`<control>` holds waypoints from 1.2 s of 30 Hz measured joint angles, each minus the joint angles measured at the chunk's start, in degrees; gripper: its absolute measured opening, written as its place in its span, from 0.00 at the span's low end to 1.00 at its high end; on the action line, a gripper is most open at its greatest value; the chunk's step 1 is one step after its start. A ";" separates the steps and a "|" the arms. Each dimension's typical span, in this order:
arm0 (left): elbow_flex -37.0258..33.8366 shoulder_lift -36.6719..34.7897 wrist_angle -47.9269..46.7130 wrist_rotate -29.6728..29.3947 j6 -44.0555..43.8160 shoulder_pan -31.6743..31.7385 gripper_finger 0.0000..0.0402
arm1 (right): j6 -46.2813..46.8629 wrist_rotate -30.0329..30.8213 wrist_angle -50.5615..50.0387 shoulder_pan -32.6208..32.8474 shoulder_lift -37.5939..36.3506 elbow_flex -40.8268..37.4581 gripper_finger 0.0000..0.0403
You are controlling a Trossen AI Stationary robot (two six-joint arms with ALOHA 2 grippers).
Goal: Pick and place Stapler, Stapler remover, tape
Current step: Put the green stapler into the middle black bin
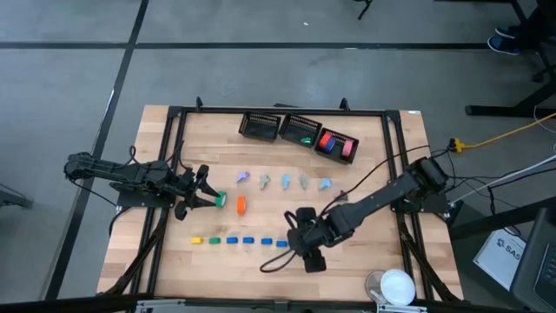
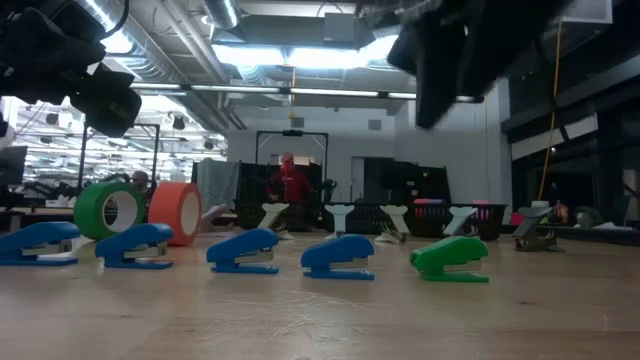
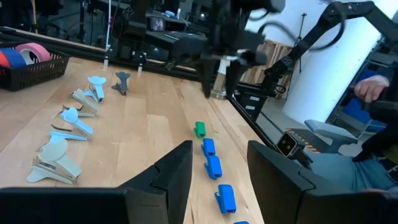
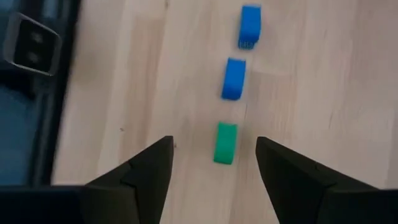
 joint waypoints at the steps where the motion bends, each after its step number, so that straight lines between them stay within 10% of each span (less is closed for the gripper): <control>1: 0.02 -0.01 0.00 0.02 0.00 -0.01 0.37 | 0.73 0.80 1.69 0.30 0.00 -1.27 0.58; 36: 0.01 -0.01 0.00 0.01 0.00 -0.01 0.37 | 6.83 5.18 17.98 2.35 0.98 -14.64 0.52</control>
